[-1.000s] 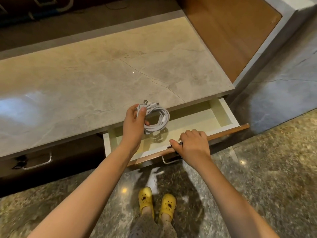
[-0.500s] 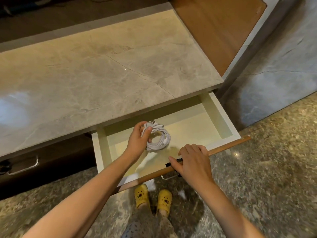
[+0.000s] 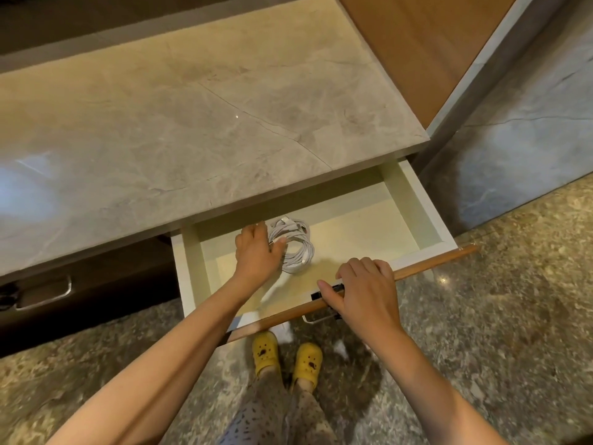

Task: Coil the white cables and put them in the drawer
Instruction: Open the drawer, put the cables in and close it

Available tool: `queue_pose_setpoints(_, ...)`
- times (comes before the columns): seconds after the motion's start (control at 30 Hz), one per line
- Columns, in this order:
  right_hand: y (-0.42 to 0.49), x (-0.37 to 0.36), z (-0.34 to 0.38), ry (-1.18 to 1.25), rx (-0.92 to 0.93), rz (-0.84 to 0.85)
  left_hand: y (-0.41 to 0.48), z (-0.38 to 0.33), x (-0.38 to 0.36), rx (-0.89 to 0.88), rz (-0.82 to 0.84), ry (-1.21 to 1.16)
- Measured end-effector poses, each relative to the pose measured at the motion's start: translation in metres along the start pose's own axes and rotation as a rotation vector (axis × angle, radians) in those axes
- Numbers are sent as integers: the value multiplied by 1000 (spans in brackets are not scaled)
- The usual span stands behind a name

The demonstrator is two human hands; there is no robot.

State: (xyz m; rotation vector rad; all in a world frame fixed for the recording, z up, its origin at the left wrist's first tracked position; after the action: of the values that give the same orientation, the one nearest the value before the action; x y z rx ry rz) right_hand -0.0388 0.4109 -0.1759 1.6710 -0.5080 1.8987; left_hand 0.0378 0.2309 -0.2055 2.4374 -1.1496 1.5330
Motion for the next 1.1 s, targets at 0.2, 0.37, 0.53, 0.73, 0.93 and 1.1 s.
queue_pose_setpoints(0.2,29,4,6,46,-19,41,-80,-11,16,-400,159,105)
queue_pose_setpoints(0.37,42,15,4,474,-96,-143,-67,-8,21,-556,47,223)
queue_pose_setpoints(0.53,-9,3,-5,929,-704,-323,-53,-7,27,-632,-7,239)
queue_pose_setpoints(0.73,2,-61,28,1698,-1252,207,-34,-35,76,-685,-134,144)
queue_pose_setpoints(0.93,19,-65,29,1921,-1464,185,43,-17,122,-339,-168,535)
queue_pose_setpoints(1.1,40,-73,33,2121,-1430,202,57,1,107,-279,-64,505)
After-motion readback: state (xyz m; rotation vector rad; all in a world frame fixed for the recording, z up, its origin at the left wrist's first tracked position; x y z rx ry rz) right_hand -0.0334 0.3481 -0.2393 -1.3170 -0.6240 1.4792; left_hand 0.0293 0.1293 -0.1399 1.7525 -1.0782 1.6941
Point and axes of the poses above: each hand's wrist, its own y-axis towards the middle knuckle, its own x-axis out of the back of the hand, z = x × y, the point moved 4 cm from there along y, towards the middle knuckle, and after that the axes turned 1 degree about -z, right-handed, at the moved point
